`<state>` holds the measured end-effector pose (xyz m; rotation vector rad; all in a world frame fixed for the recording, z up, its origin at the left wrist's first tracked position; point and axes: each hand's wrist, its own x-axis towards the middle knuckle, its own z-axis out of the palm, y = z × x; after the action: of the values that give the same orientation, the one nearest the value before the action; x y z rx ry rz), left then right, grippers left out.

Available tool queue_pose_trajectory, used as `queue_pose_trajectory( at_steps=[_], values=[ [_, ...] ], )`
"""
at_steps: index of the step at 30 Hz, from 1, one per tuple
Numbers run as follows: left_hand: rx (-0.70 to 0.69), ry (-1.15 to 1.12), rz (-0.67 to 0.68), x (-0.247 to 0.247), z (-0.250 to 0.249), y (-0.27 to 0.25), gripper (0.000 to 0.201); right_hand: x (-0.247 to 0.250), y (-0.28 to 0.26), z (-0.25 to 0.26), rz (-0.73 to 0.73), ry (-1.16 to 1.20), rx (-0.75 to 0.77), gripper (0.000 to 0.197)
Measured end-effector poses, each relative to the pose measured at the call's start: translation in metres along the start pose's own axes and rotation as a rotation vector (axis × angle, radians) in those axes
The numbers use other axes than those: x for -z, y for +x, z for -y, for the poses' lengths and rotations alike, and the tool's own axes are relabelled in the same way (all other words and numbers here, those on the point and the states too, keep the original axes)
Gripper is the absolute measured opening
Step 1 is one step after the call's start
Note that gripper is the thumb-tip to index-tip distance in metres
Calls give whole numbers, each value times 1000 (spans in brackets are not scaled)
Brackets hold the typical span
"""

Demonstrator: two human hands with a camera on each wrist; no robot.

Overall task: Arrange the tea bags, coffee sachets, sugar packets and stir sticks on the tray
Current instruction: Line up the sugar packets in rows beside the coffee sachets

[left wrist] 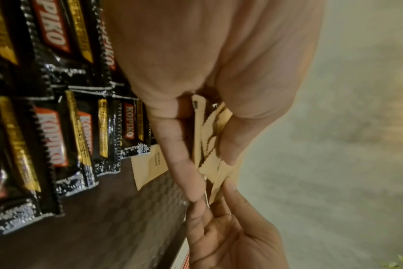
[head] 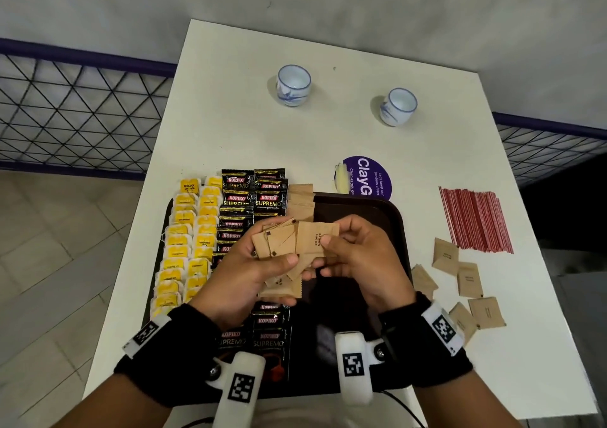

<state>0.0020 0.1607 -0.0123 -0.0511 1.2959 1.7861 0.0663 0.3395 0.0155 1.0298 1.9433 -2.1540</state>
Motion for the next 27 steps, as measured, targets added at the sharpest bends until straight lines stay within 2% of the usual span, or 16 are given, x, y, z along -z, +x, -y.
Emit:
queue_pose_trajectory(
  at_steps=[3, 6, 11, 13, 19, 27],
  values=[
    [-2, 16, -34, 4, 1, 0, 53, 4, 0, 2, -37, 40, -17, 5],
    [-25, 33, -53, 10, 1, -4, 53, 15, 2, 0, -76, -10, 32, 8],
    [-70, 34, -135, 30, -3, -19, 52, 36, 4, -11, -78, -227, 112, 37],
    [-83, 40, -161, 37, -5, -26, 53, 39, 4, -18, -64, -338, 114, 42],
    [-84, 52, -189, 51, -6, -38, 54, 32, 8, -38, -44, -497, 29, 16],
    [-45, 41, -179, 49, -2, -37, 54, 11, 21, -49, 24, -544, -19, 12]
  ],
)
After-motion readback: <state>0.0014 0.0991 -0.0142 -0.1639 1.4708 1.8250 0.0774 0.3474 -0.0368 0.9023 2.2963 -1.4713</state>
